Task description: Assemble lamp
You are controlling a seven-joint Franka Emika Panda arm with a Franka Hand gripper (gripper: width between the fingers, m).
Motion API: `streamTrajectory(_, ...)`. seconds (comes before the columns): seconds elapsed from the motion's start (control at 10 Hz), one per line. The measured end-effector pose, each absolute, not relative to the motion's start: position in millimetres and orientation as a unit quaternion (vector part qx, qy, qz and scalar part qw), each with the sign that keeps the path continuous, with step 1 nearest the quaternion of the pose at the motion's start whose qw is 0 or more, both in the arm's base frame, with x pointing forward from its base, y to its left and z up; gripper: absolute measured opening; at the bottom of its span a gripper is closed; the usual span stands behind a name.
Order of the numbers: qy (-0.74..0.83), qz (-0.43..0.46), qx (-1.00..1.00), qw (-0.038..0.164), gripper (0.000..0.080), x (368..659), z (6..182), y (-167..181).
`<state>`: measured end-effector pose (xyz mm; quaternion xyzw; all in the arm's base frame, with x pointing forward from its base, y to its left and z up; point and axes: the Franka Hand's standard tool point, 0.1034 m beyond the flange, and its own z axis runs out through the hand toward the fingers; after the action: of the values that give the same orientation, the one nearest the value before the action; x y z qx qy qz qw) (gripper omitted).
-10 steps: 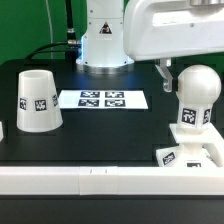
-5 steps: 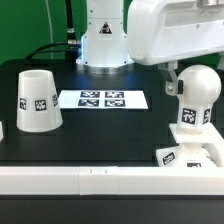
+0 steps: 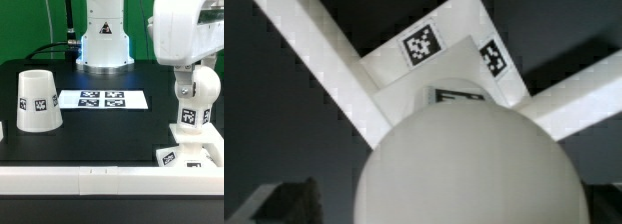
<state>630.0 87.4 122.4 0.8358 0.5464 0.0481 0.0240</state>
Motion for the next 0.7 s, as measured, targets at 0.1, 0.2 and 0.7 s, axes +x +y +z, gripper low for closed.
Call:
streamTrajectory(0.1,0.577,0.045,0.815,0.029,0.0698,629.2,121.2,88.0)
streamTrajectory(0.2,0.610,0.040,0.791,0.035,0.0698,628.5,120.2,88.7)
streamTrajectory(0.7,0.705,0.025,0.707,0.057,0.0698,628.2,120.4,92.6)
